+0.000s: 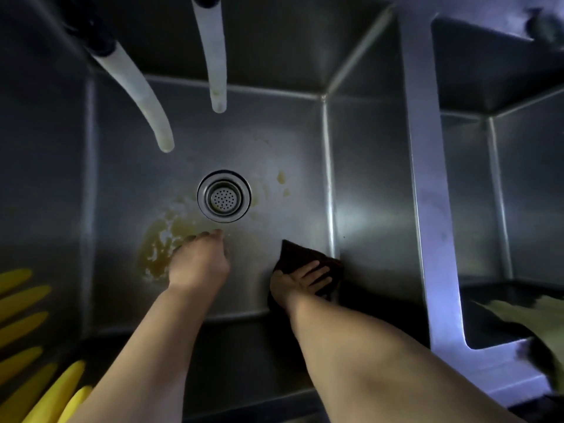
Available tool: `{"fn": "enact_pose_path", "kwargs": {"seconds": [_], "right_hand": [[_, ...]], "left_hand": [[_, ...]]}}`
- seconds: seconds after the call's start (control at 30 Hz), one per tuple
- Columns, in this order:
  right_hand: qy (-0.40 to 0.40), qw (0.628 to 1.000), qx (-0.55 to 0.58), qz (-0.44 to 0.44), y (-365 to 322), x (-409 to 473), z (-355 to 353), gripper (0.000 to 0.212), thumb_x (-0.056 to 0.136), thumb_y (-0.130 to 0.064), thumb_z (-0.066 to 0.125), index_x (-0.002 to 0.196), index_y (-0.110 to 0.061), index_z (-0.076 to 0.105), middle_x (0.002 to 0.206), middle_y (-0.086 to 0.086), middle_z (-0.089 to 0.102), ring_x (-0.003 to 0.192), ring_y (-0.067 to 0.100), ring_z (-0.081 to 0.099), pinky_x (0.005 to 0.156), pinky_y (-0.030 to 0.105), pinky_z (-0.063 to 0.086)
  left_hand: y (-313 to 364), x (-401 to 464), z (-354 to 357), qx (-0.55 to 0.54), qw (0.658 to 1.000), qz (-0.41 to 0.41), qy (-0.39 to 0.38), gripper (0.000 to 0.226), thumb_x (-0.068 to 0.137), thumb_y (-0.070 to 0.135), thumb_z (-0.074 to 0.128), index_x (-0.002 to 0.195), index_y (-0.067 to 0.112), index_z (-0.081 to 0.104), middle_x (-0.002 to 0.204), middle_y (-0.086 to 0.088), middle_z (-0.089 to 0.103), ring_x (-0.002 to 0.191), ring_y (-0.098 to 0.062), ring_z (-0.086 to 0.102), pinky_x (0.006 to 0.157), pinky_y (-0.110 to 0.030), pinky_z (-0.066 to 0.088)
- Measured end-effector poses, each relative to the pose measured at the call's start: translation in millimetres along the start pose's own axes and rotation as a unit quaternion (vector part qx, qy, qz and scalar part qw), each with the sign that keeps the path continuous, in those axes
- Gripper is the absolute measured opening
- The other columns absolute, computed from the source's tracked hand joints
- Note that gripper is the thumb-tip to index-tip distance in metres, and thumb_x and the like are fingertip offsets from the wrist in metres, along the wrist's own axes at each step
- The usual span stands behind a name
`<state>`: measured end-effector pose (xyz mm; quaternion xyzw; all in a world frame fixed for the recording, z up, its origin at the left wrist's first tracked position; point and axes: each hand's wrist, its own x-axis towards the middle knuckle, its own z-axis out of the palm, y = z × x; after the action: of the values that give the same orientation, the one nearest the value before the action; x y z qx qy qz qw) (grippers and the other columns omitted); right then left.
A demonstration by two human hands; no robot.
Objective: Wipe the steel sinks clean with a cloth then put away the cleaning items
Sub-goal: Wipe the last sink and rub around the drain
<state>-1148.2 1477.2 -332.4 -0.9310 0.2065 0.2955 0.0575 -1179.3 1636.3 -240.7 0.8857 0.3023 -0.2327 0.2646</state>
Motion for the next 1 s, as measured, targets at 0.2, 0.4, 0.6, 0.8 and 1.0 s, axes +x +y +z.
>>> {"fn": "enact_pose_path", "kwargs": {"seconds": [0.2, 0.4, 0.6, 0.8, 1.0], "right_hand": [[0.037, 0.994, -0.046, -0.088, -11.2, 19.7, -1.1, 0.096, 0.081, -0.046, 0.048, 0.148, -0.004, -0.007, 0.155, 0.022, -0.011, 0.141, 0.039, -0.017, 0.109, 0.059, -0.011], [0.163, 0.938, -0.116, -0.283, -55.6, 78.8, -30.6, 0.085, 0.087, -0.054, 0.04, 0.149, -0.006, 0.01, 0.156, 0.022, 0.004, 0.144, 0.037, -0.003, 0.11, 0.05, -0.017], [0.194, 0.923, -0.109, -0.312, -127.5, 125.1, -47.6, 0.079, 0.089, -0.052, 0.03, 0.15, -0.007, 0.008, 0.157, 0.021, 0.001, 0.145, 0.034, -0.006, 0.112, 0.047, -0.018], [0.219, 0.875, -0.148, -0.405, -213.3, 183.8, -86.3, 0.07, 0.094, -0.046, 0.031, 0.15, -0.011, 0.011, 0.157, 0.019, 0.006, 0.145, 0.033, -0.001, 0.115, 0.048, -0.008], [0.234, 0.849, -0.183, -0.438, -227.0, 200.2, -92.1, 0.067, 0.095, -0.045, 0.029, 0.151, -0.014, 0.008, 0.157, 0.02, 0.004, 0.145, 0.032, -0.001, 0.116, 0.048, -0.006]], "left_hand": [[3.9, 2.5, 0.7, 0.001, 1.0, 0.001, 0.006, 0.025, 0.094, 0.027, 0.043, 0.114, 0.015, 0.053, 0.109, -0.007, 0.061, 0.102, -0.027, 0.054, 0.074, -0.034, 0.045], [6.3, 4.7, 1.3, 0.016, 0.999, 0.007, 0.043, 0.031, 0.093, 0.029, 0.045, 0.122, 0.022, 0.052, 0.111, -0.001, 0.062, 0.103, -0.023, 0.056, 0.076, -0.033, 0.047], [2.6, 9.0, 1.5, -0.003, 0.998, -0.036, 0.058, 0.035, 0.092, 0.033, 0.041, 0.126, 0.029, 0.048, 0.113, 0.004, 0.06, 0.101, -0.017, 0.056, 0.074, -0.03, 0.048], [-2.2, 11.7, -3.3, 0.038, 0.995, -0.052, 0.077, 0.038, 0.091, 0.036, 0.044, 0.127, 0.031, 0.049, 0.115, 0.006, 0.062, 0.106, -0.016, 0.056, 0.077, -0.03, 0.049], [-5.5, 16.0, -8.1, 0.049, 0.992, -0.062, 0.096, 0.034, 0.089, 0.035, 0.044, 0.122, 0.029, 0.051, 0.11, 0.004, 0.063, 0.104, -0.02, 0.056, 0.074, -0.034, 0.051]]}}
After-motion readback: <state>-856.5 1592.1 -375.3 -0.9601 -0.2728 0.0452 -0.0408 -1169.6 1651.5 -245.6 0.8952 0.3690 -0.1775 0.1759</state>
